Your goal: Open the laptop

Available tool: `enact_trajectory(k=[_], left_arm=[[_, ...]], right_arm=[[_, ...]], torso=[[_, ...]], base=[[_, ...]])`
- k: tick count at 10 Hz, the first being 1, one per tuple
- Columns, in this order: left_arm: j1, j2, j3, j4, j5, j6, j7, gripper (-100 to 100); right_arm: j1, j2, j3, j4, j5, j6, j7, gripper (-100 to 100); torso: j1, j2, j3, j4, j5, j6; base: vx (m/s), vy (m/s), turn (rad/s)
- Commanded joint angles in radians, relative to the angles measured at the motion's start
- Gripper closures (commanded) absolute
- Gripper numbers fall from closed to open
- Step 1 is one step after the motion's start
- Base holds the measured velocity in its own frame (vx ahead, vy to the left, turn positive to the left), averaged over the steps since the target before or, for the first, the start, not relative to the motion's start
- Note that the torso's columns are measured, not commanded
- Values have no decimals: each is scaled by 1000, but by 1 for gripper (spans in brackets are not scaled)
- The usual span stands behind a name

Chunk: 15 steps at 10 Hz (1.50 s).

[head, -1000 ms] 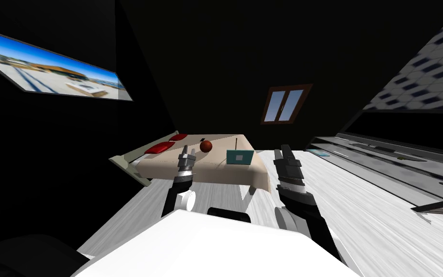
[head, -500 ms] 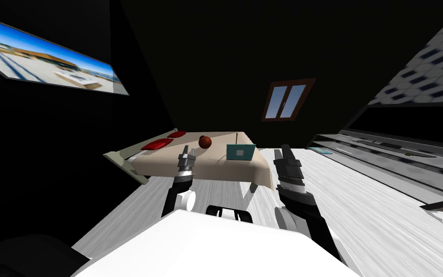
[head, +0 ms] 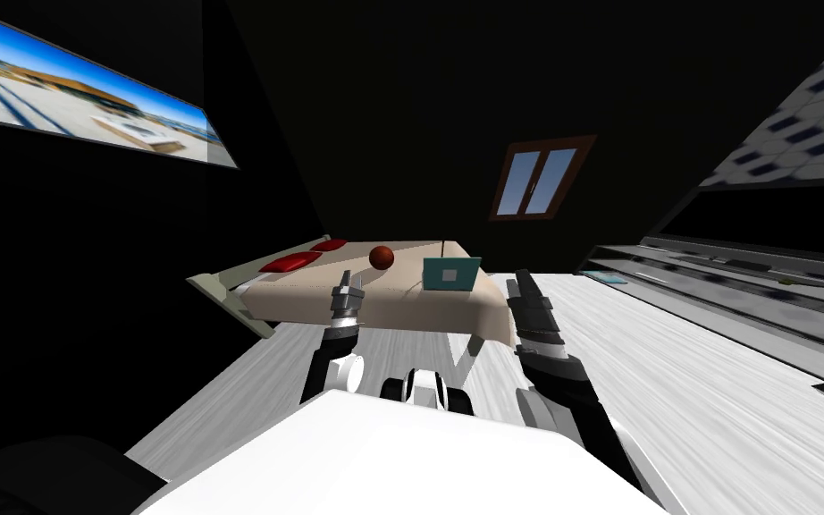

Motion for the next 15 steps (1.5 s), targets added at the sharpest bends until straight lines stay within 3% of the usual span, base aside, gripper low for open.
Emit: enact_trajectory(k=[1,6,7,15], left_arm=[[0,0,0,0,0,0,0,0],[0,0,0,0,0,0,0,0],[0,0,0,0,0,0,0,0],[0,0,0,0,0,0,0,0]], right_arm=[[-19,-46,-17,20,46,22,52,-100],[-61,-80,-57,74,177,75,187,-100],[-61,-80,-57,74,177,75,194,-100],[-124,-93,-117,159,372,153,404,-100]], torso=[[0,0,-1,1,0,0],[-1,2,-1,1,0,0],[-1,2,-1,1,0,0],[0,1,-1,1,0,0]], base=[[17,64,46],[26,84,65],[16,60,13],[23,68,56]])
